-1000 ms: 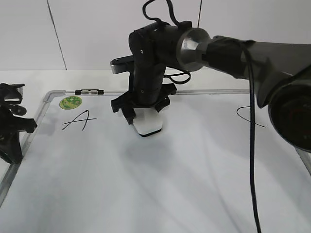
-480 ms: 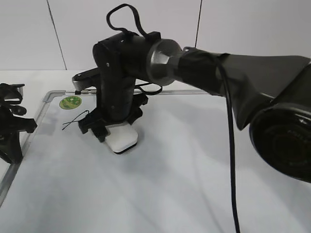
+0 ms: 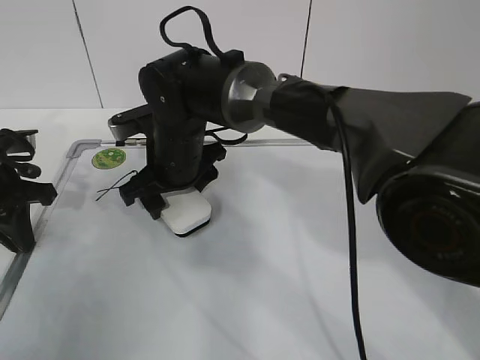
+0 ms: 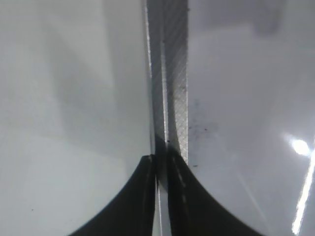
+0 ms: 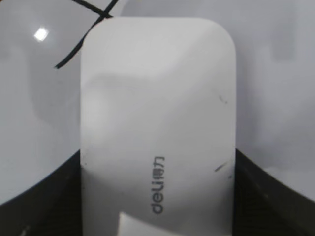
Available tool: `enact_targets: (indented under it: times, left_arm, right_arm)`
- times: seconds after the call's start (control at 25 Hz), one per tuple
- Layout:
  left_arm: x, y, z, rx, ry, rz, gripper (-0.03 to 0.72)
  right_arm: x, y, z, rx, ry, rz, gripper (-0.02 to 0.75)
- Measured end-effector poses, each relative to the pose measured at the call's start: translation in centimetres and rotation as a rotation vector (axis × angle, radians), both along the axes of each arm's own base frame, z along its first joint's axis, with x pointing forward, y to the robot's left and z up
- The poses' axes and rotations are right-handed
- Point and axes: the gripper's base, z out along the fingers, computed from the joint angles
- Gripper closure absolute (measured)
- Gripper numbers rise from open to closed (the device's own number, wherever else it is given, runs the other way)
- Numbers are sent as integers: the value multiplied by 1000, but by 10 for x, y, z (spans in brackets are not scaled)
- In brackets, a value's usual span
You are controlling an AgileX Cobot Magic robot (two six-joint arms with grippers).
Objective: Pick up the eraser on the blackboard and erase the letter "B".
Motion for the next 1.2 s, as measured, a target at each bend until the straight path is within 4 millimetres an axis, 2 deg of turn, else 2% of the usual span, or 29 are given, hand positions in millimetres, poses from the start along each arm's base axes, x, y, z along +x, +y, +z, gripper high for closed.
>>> enact_targets:
  times: [0.24,0.36,0.44,0.68,0.76,1.2]
  left_arm:
    - [0,0,0,0,0,0,641]
    - [0,0,0,2,0,-1,641]
    - [0,0,0,2,0,-1,641]
    - [0,0,0,3,0,-2,641]
    - [0,0,0,3,0,-2,641]
    - [0,0,0,3,0,-2,640]
  right_arm:
    - [4,-1,-5,-17,10,-19,180]
    - [12,-9,-4,-17,9,-57,180]
    - [23,-22,-4,-25,1,-98,180]
    - [65,-82,-3,-46,-14,-252,180]
    - [71,-91,-2,-46,-13,-275,180]
    - [75,-90,6,-30,-8,-280,180]
